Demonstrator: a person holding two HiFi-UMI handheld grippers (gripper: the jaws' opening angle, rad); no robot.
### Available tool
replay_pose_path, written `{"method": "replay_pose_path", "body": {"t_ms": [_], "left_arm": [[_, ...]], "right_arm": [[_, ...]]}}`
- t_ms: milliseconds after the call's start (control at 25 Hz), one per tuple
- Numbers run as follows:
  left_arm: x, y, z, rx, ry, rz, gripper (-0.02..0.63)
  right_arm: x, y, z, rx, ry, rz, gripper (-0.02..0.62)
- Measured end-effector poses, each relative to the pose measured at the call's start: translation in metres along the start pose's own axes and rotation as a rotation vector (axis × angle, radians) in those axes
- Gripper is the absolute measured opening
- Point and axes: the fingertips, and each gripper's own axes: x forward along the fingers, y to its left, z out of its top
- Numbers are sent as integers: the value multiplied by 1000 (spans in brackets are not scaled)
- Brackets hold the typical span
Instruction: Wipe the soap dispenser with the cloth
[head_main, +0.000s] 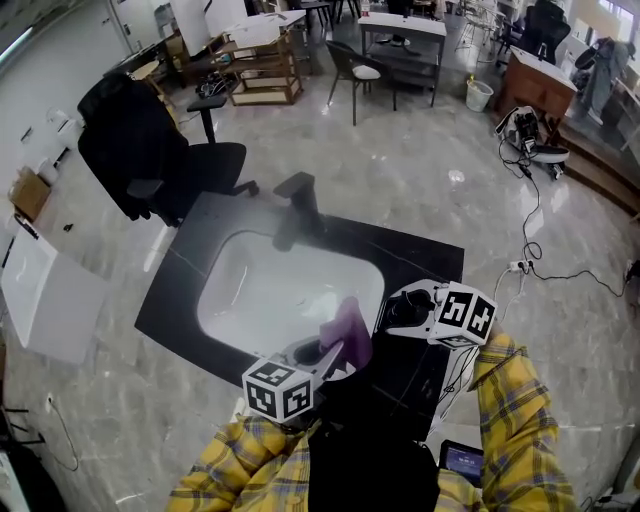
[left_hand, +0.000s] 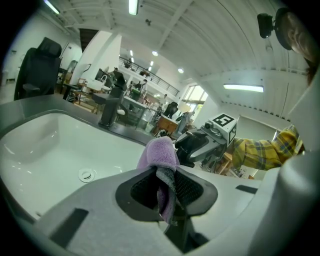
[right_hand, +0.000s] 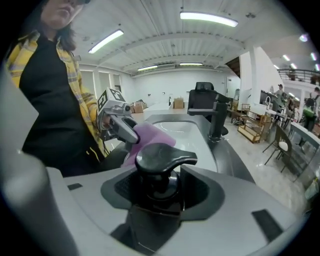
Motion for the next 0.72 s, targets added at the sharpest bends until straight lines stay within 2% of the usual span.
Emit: {"method": "replay_pose_path", "body": {"t_ms": [80, 280, 440, 720], "left_arm": [[5, 1, 2, 0, 3, -7, 64], [18, -1, 5, 11, 16, -43, 64], [28, -7, 8, 23, 27, -72, 64], [35, -15, 12, 45, 48, -121, 64]], "right_arm": [[0, -5, 0, 28, -11, -42, 213], [-7, -19, -7, 129, -47, -248, 213], [-17, -24, -18, 224, -46, -376, 213], [-31, -34, -30, 508, -98, -632, 213]]}}
